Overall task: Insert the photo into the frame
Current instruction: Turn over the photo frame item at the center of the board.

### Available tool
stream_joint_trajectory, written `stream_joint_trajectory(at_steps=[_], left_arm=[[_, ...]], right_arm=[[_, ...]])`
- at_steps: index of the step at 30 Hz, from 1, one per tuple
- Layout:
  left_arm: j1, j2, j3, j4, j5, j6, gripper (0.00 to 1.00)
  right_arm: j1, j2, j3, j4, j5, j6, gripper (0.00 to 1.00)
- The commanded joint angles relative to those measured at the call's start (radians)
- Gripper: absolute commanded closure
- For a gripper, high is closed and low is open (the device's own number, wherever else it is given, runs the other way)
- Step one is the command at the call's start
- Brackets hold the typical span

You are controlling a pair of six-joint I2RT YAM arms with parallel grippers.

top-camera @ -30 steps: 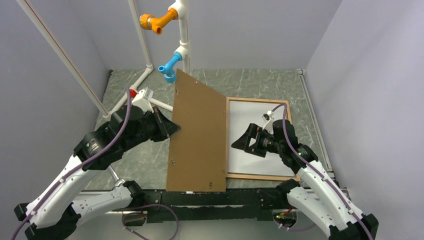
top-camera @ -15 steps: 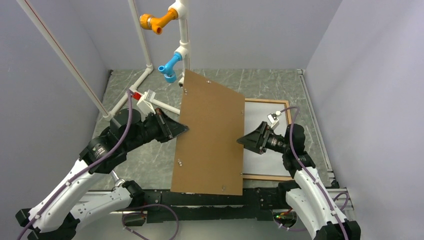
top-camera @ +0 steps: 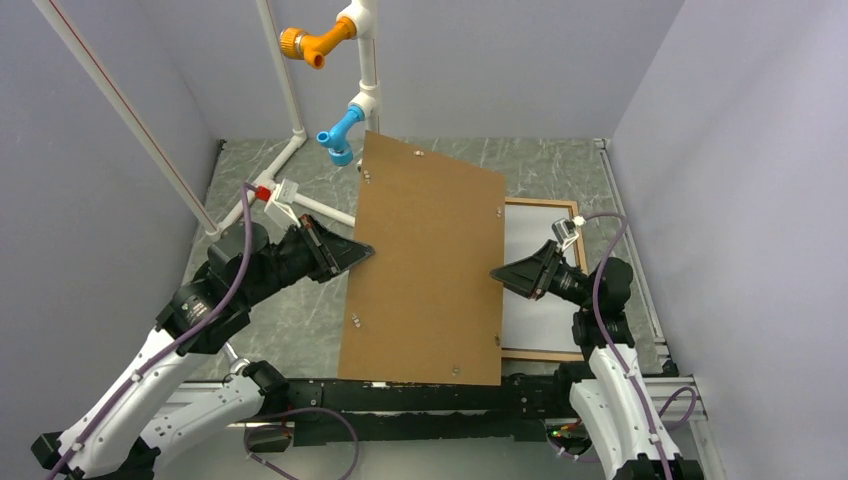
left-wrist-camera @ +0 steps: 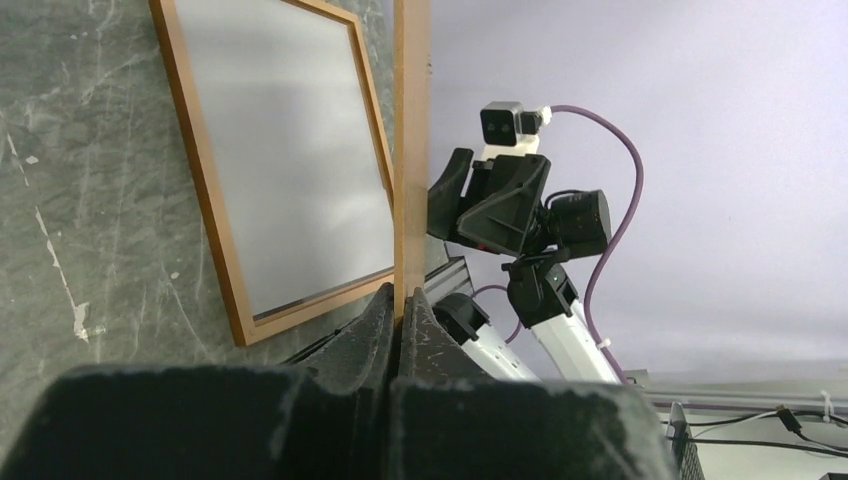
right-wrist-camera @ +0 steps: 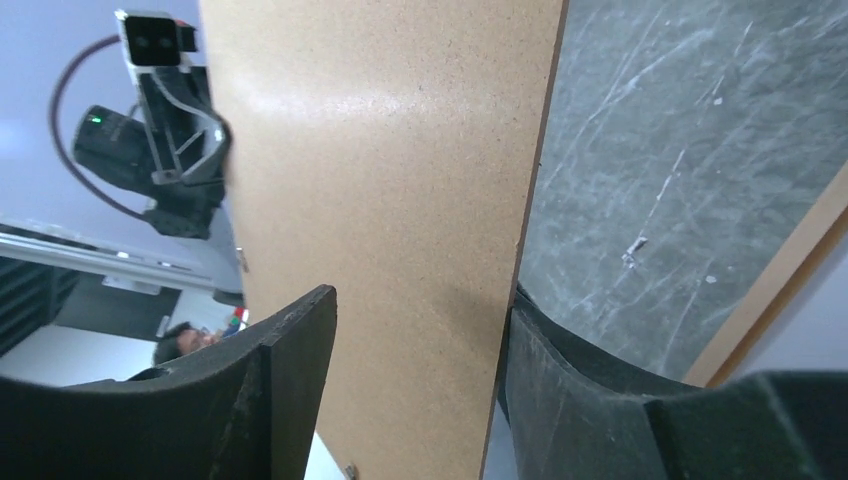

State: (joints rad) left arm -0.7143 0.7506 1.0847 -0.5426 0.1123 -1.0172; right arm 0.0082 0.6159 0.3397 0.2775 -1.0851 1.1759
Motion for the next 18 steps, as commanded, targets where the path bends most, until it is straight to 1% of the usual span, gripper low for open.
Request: stream_joint_trajectory(at_steps=[1, 3, 6, 7, 10, 14, 16, 18], left_arm=[[0.039, 0.01, -0.079, 0.088, 0.05, 0.001, 1.0], [0.061, 0.025, -0.109, 0.113, 0.086, 0.007, 1.0], [0.089, 0.045, -0.154, 0.165, 0.138, 0.01, 1.0], [0.097, 0.05, -0.166, 0.184, 0.154, 0.008, 1.0], [0.113, 0.067, -0.198, 0.224, 0.193, 0.004, 0.99], [0.126, 0.084, -0.216, 0.251, 0.235, 0.014, 0.99], [0.134, 0.093, -0.208, 0.237, 0.245, 0.025, 0.98], [0.14, 0.095, -0.201, 0.216, 0.238, 0.035, 0.98]], right_arm=[[-0.03, -0.016, -0.026, 0.374, -0.131, 0.24, 0.39], [-0.033, -0.006, -0.033, 0.5, -0.143, 0.316, 0.4], [-0.033, 0.013, -0.029, 0.597, -0.157, 0.39, 0.41], [-0.033, 0.018, -0.028, 0.622, -0.156, 0.411, 0.43], [-0.034, 0.024, -0.026, 0.667, -0.155, 0.454, 0.56], [-0.033, 0.034, -0.026, 0.712, -0.158, 0.49, 0.61], [-0.033, 0.042, -0.025, 0.737, -0.166, 0.507, 0.63], [-0.035, 0.048, -0.024, 0.769, -0.17, 0.53, 0.67]])
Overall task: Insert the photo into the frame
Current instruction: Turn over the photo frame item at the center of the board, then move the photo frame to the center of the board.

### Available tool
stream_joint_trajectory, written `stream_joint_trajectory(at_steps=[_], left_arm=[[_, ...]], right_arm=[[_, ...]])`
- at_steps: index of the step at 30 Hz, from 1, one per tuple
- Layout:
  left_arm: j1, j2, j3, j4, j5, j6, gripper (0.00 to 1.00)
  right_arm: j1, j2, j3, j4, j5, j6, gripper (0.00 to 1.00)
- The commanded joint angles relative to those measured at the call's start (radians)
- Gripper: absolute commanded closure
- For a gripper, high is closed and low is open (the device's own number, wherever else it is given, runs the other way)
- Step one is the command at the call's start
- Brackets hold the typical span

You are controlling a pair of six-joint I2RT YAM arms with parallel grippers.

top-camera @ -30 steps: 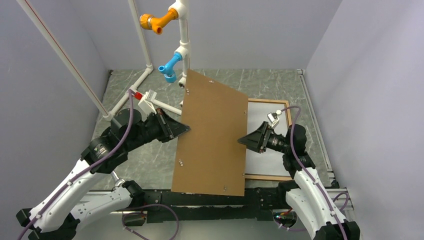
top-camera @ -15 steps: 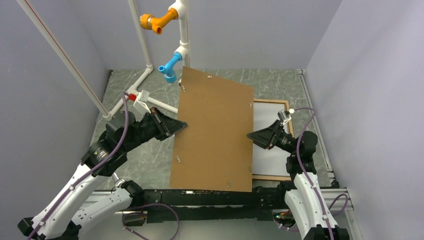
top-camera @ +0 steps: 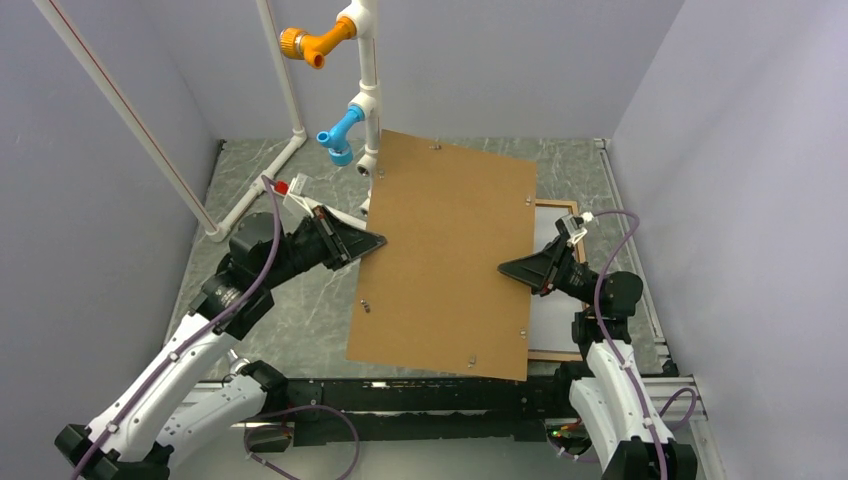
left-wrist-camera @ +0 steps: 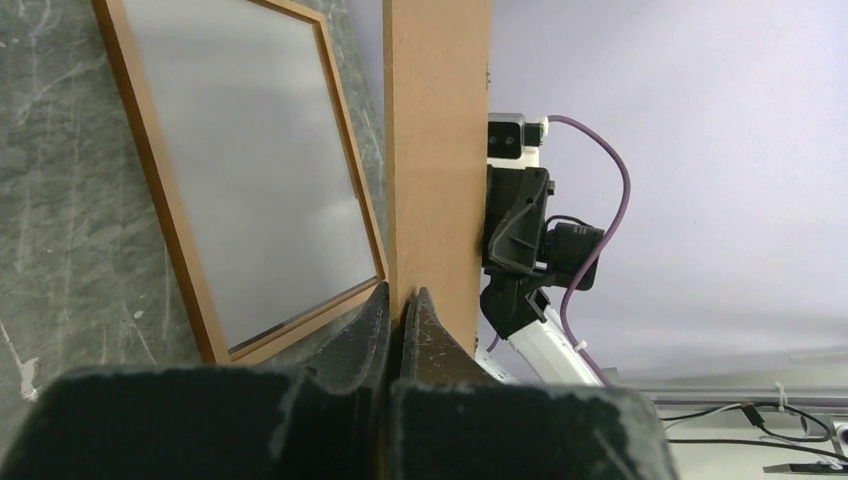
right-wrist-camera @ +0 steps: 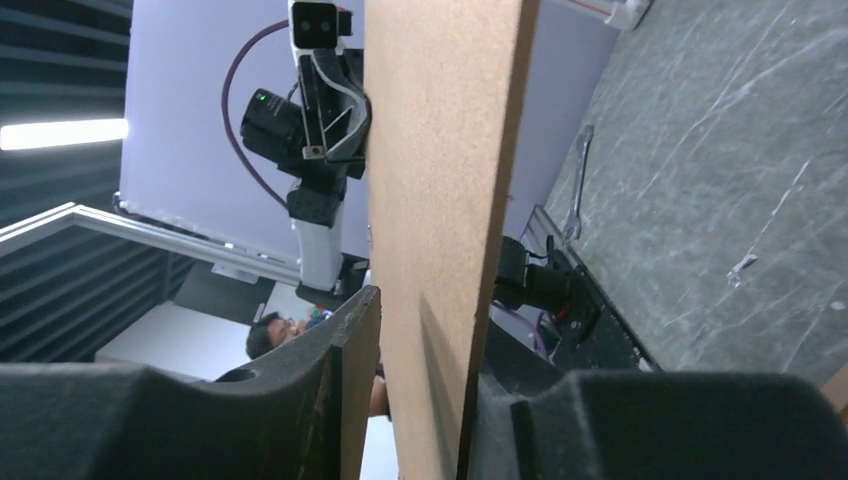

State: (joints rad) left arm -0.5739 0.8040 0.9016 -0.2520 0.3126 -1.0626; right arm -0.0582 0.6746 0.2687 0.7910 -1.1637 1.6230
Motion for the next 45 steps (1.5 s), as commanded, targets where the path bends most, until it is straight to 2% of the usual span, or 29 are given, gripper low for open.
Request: stream_joint_trajectory(at_steps=[1, 7, 11, 13, 15, 18, 21, 29, 45], left_arm=[[0.004, 0.041, -0.017, -0.084, 0.037, 0.085, 0.98], [0.041, 0.025, -0.021, -0.137, 0.037, 0.109, 0.97], [0.052, 0.026, -0.013, -0.167, 0.039, 0.129, 0.91], [0.053, 0.032, -0.014, -0.171, 0.043, 0.134, 0.8], [0.053, 0.035, -0.016, -0.175, 0.045, 0.138, 0.58], [0.053, 0.041, -0.015, -0.19, 0.041, 0.151, 0.32], [0.053, 0.047, -0.009, -0.221, 0.028, 0.166, 0.18], [0.052, 0.06, 0.035, -0.348, -0.035, 0.238, 0.13], [0.052, 0.1, 0.011, -0.342, -0.034, 0.271, 0.13]], right_arm=[[0.032, -0.009, 0.05, 0.268, -0.092, 0.092, 0.7], [0.031, -0.03, 0.076, 0.188, -0.113, 0.042, 0.81], [0.031, -0.065, 0.123, -0.025, -0.116, -0.084, 0.98], [0.031, -0.087, 0.167, -0.197, -0.116, -0.198, 1.0], [0.031, -0.101, 0.233, -0.446, -0.104, -0.396, 1.0], [0.031, -0.091, 0.349, -0.819, -0.055, -0.658, 1.0], [0.031, -0.062, 0.462, -1.082, 0.03, -0.829, 1.0], [0.031, -0.01, 0.569, -1.351, 0.17, -0.961, 1.0], [0.031, -0.063, 0.789, -1.483, 0.334, -1.017, 1.0]])
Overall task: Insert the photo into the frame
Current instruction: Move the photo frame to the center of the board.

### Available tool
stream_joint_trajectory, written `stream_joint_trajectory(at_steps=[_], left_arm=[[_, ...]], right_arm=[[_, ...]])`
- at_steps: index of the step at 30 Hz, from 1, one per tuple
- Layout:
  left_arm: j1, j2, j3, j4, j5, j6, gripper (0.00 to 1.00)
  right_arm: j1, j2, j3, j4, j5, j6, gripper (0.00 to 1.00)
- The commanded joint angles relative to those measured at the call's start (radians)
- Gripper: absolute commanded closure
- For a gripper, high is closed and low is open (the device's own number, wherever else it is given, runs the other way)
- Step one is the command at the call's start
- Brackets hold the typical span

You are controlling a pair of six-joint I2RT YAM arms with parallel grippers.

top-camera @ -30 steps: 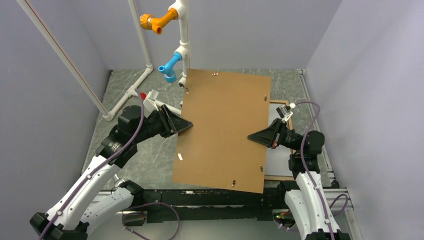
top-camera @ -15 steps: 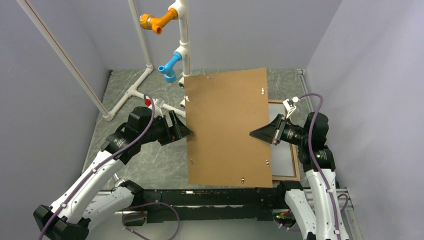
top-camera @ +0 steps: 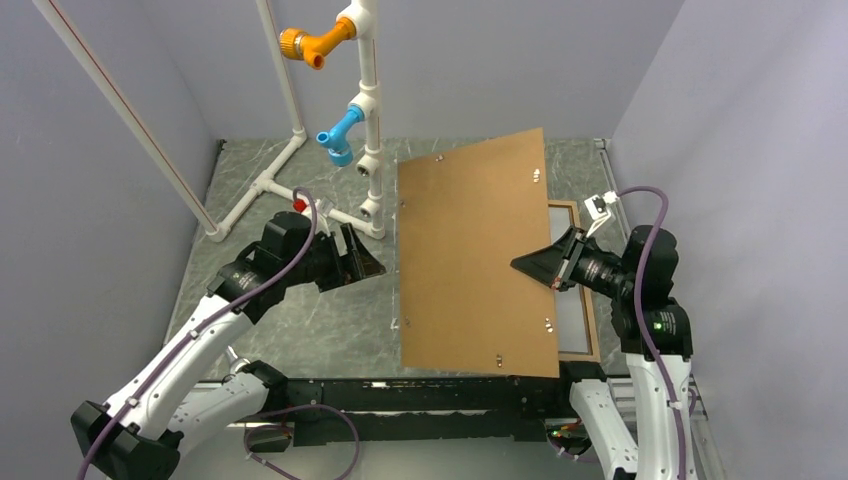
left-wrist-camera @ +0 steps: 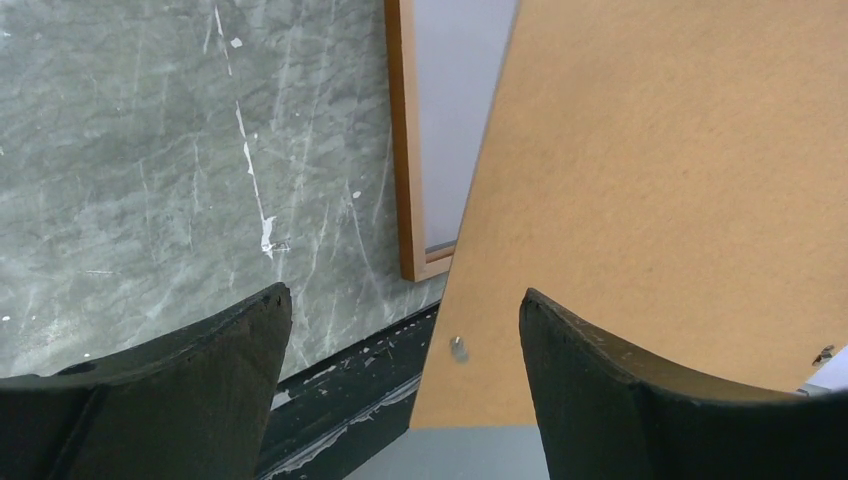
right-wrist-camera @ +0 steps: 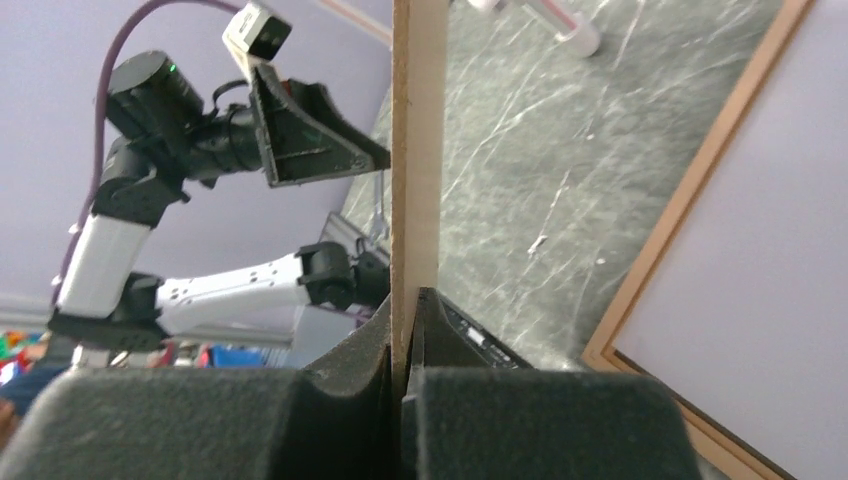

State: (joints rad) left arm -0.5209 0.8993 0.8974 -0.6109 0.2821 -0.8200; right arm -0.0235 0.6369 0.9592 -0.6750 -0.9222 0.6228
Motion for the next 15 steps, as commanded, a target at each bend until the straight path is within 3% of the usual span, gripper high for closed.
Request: stream_joint_trajectory(at_steps=[1, 7, 15], left_arm=[[-0.002, 0.008, 0.011, 0.021, -0.001, 0.028, 0.13], [-0.005, 0.035, -0.003, 0.035, 0.009, 0.03, 0.15], [-0.103, 0.147, 0.029, 0.051, -0.045, 0.014, 0.18]], right_arm=[[-0.003, -0.033, 0.111, -0.013, 0.096, -0.021, 1.0], [-0.004, -0.082, 0.175, -0.007, 0.156, -0.044, 1.0], [-0.003, -0.04, 0.258, -0.193, 0.399, -0.127, 1.0]])
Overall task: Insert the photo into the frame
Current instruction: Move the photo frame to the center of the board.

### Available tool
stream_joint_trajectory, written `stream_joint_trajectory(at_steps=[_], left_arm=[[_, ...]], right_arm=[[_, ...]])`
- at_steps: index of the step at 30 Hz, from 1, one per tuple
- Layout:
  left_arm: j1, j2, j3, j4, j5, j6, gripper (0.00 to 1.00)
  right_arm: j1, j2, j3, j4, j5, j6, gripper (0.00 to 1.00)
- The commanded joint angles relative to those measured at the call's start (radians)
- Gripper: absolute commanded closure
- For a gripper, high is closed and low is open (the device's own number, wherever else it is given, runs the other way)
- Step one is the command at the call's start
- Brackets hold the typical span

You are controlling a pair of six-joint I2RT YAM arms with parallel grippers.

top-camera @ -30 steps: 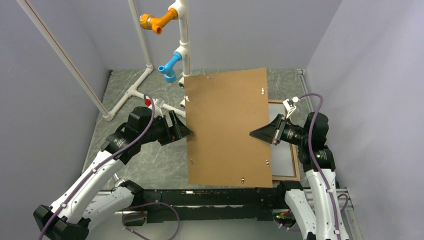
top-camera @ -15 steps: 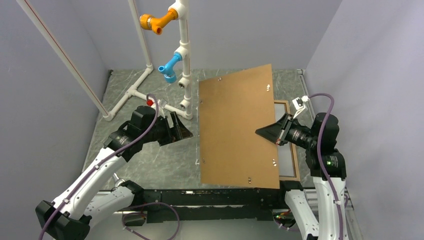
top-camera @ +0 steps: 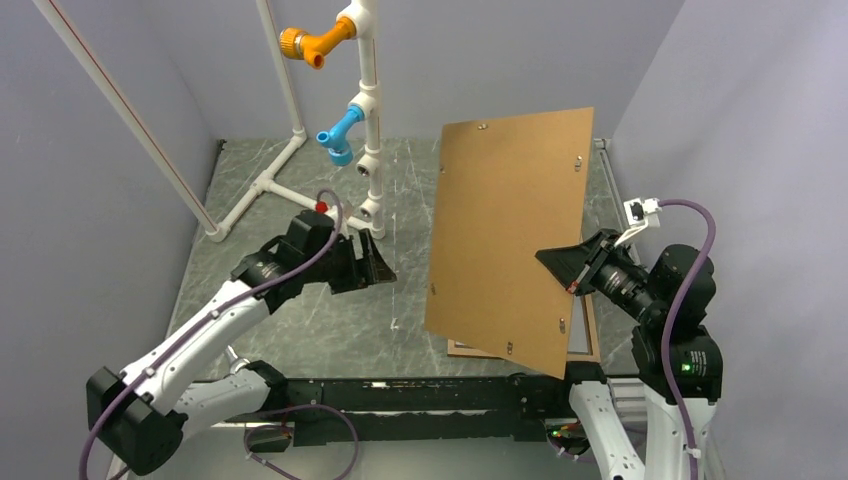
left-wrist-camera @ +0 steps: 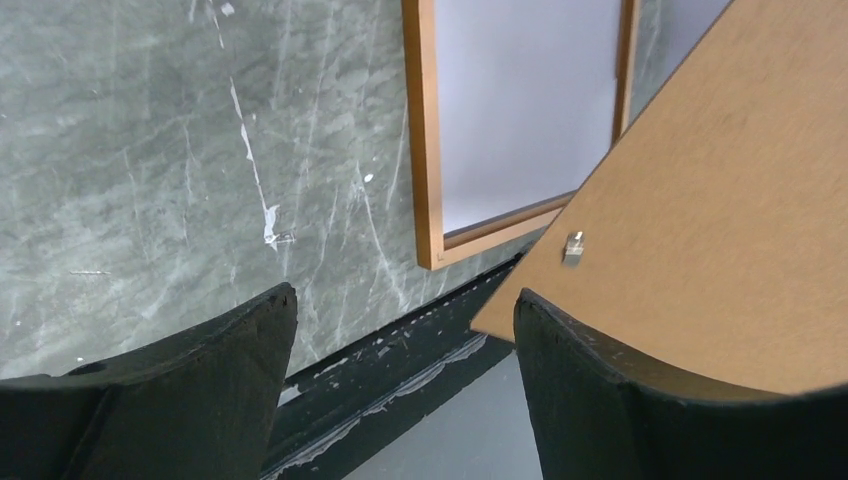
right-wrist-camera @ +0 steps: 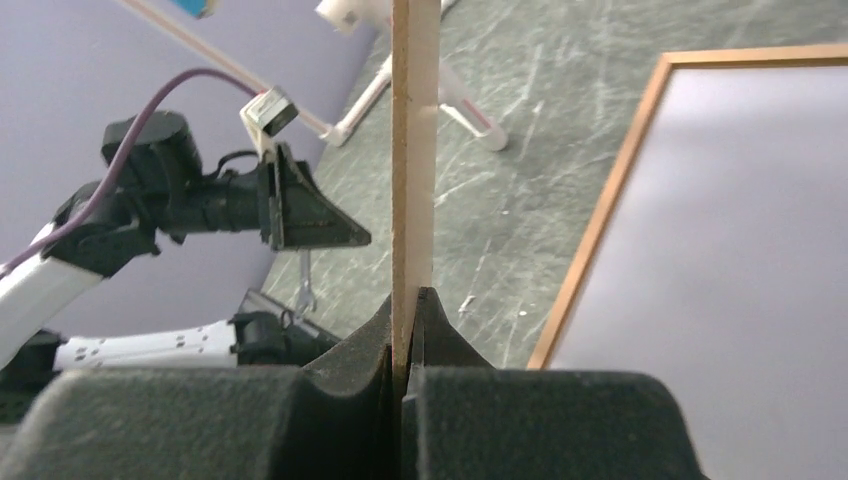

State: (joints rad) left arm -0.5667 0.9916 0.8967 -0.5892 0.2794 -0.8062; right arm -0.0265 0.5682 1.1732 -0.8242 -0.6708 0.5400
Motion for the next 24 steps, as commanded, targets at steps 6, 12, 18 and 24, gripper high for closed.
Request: stream_joint_trajectory(at_steps=[6, 12, 18, 24], left_arm=[[-0.215, 0.212, 0.085, 0.034, -0.146, -0.019, 0.22], [-0.345, 0.395, 0.165, 0.077, -0.239, -0.069, 0.27], [-0.417, 0.593, 0.258, 0.081, -0.304, -0.112, 0.31], [-0.47, 0.774, 0.366, 0.055, -0.348, -0.124, 0.37]], right_arm=[[0.0, 0.066, 0.003, -0.125, 0.278, -0.09, 1.0], [-0.001, 0.094, -0.076, -0.139, 0.324, -0.115, 1.0], [-0.001, 0.114, -0.067, -0.197, 0.411, -0.142, 1.0], [0.0, 0.12, -0.007, -0.239, 0.457, -0.155, 1.0]])
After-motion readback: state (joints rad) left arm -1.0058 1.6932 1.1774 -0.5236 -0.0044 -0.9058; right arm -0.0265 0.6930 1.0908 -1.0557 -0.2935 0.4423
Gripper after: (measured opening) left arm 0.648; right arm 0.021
